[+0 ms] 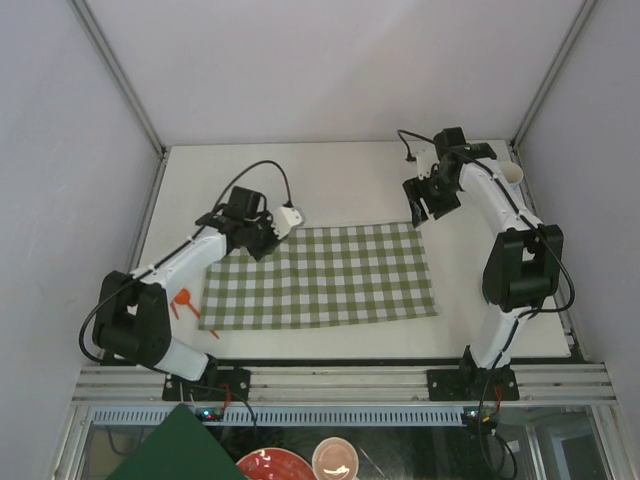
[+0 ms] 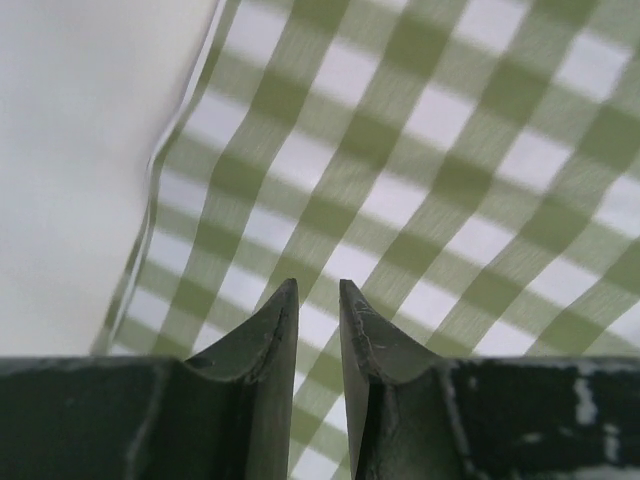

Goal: Set the dinner table for one person
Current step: Flatten out the napkin at the center of the board.

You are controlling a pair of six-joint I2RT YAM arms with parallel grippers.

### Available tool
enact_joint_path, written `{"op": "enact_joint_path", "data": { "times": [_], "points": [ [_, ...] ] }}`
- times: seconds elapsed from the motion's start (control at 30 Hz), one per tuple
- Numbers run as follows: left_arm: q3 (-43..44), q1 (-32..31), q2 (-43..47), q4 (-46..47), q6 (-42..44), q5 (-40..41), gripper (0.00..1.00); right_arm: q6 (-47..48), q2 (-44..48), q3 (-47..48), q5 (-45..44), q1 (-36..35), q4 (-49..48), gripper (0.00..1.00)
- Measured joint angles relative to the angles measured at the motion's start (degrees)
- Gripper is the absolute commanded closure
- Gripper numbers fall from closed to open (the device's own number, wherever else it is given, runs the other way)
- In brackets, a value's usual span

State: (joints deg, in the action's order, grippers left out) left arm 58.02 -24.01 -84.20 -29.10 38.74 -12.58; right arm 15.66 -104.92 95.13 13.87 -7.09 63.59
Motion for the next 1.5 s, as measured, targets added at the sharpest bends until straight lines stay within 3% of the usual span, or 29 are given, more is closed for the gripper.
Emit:
{"op": "enact_joint_path", "data": {
  "times": [0.27,0.4,0.47,0.77,1.03,1.5],
  "points": [
    [3.7,27.9,-6.0,-7.4,-0.2,-12.1,0.61,0.0,-0.7,0.0,-1.0,-2.9,-0.2,0.35],
    [7.6,37.4,-10.4,-10.0,-0.3,-16.1,0.53,0.0,-0.8,-0.1,-1.0,-2.8,-0.5,0.35],
    [9.4,39.6,-12.9,-11.4,-0.5,-18.0,0.54,0.0,-0.8,-0.1,-1.1,-2.9,-0.7,0.35],
    [19.3,42.4,-24.1,-18.2,-0.8,-23.7,0.56,0.0,-0.9,-0.2,-1.3,-3.9,-1.0,0.35],
    [29.3,42.5,-31.3,-23.0,-1.7,-23.6,0.54,-0.1,-0.9,-0.3,-1.3,-3.9,-1.0,0.35],
    [47.0,42.4,-47.1,-39.6,0.6,-23.7,0.54,-0.2,-0.9,-0.4,-1.3,-4.6,-1.0,0.35]
  ]
}}
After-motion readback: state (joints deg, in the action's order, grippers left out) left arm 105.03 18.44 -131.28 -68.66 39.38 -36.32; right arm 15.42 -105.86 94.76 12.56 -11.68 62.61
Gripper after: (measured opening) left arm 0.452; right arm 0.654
